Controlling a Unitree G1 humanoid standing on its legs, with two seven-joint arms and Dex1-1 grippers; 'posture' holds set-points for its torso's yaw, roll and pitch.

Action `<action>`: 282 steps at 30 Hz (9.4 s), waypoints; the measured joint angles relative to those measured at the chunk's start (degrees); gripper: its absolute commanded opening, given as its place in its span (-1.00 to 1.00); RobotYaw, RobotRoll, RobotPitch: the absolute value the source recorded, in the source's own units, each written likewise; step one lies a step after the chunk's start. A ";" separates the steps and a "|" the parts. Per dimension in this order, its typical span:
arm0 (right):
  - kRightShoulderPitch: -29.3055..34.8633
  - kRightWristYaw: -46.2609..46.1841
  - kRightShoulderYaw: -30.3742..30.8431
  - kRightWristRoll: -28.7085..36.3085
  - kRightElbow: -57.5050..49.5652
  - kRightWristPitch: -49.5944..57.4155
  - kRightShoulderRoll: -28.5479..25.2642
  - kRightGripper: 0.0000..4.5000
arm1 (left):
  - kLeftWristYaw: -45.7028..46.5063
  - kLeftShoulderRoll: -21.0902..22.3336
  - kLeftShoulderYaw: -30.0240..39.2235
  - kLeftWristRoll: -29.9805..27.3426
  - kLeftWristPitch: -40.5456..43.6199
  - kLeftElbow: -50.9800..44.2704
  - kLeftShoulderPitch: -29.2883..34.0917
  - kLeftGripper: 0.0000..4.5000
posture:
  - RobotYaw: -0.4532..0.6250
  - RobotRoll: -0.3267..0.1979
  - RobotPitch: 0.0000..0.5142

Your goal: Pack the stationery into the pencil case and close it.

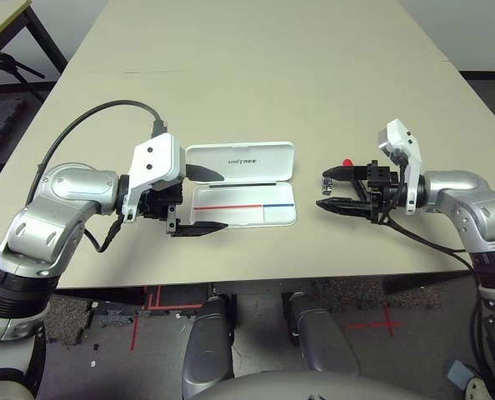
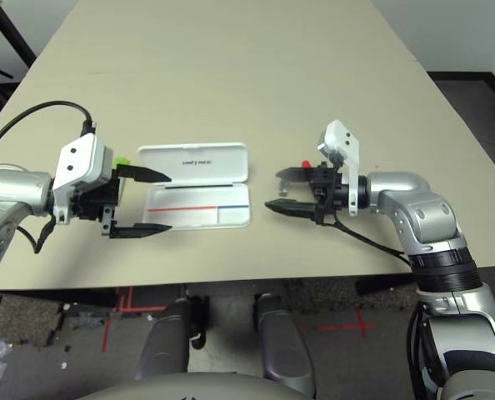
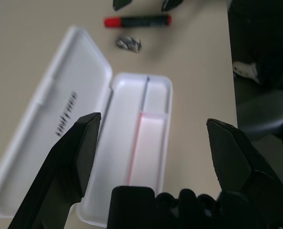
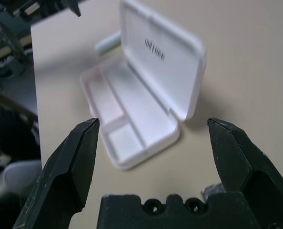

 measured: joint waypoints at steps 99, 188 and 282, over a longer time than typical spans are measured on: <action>-26.33 7.36 32.45 -26.24 2.62 -0.04 10.17 -0.79 | 4.42 3.90 -0.72 1.63 0.77 -4.31 5.76 1.00 | -0.13 0.25 -0.30; -13.09 7.80 23.91 -15.90 -9.56 3.30 1.40 1.00 | 43.53 -7.55 -1.38 13.11 32.41 19.59 -2.91 -0.51 | -0.25 0.25 -0.22; -6.94 8.21 20.50 -15.84 -9.64 1.61 -9.48 1.00 | 2.59 -1.18 -15.30 14.15 5.75 -1.50 -6.78 0.98 | -0.31 0.25 -0.26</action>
